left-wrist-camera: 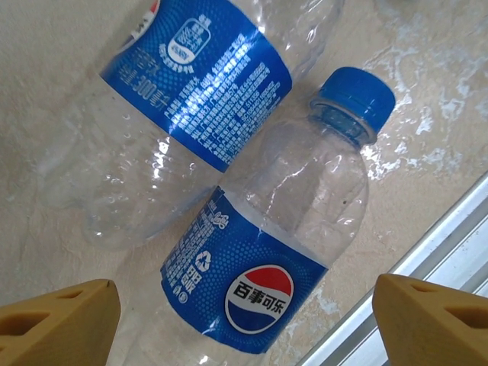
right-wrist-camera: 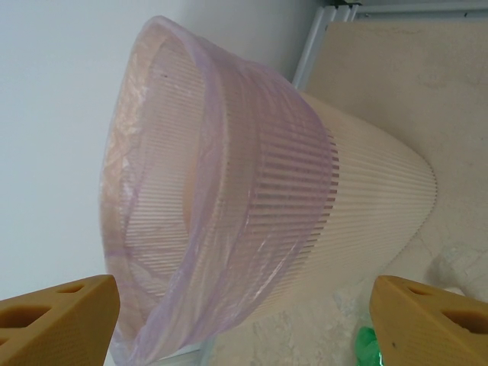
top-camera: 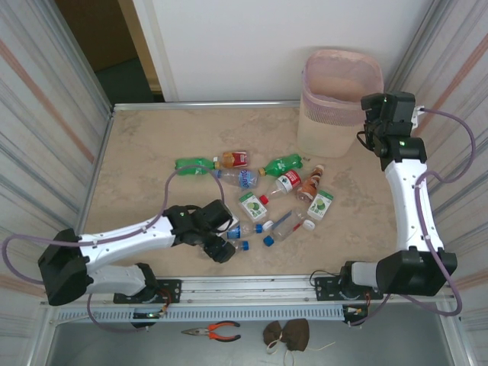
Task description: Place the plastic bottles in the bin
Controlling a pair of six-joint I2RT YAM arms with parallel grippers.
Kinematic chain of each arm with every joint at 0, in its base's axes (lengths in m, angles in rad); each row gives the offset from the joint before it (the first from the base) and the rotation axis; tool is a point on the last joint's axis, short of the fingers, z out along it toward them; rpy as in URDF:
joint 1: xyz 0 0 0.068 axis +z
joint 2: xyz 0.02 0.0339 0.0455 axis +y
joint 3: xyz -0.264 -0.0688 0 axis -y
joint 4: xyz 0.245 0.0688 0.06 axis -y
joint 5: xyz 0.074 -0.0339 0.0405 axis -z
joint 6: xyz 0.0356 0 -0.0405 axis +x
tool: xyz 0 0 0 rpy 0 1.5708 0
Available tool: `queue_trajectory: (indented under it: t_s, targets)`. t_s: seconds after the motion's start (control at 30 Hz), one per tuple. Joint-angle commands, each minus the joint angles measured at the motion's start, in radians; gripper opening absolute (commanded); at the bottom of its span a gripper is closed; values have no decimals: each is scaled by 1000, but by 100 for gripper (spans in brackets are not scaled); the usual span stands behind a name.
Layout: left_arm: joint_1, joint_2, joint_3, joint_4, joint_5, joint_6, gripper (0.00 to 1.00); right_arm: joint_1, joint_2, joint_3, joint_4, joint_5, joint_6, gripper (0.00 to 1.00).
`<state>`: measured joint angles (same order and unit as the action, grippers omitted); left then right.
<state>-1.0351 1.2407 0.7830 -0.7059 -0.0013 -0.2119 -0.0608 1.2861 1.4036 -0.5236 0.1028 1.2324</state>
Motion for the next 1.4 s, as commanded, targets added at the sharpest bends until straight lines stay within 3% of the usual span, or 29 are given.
queue_trajectory:
  t_s: [0.0,0.53,1.13,1.37]
  targets:
    - [-13,37,-8,2,-13,-46,86,-6,-31,-10,-7,-9,-32,84]
    - [-165,129,-31,-33,-61,-229,87,-8,-33,-40,-3,-44,-33,84]
    - [-249,119,-80,-70,-52,-355,75,-7,-27,-58,10,-57,-27,84]
    - [-257,98,-100,-70,-49,-367,66,-7,-27,-63,11,-57,-24,84]
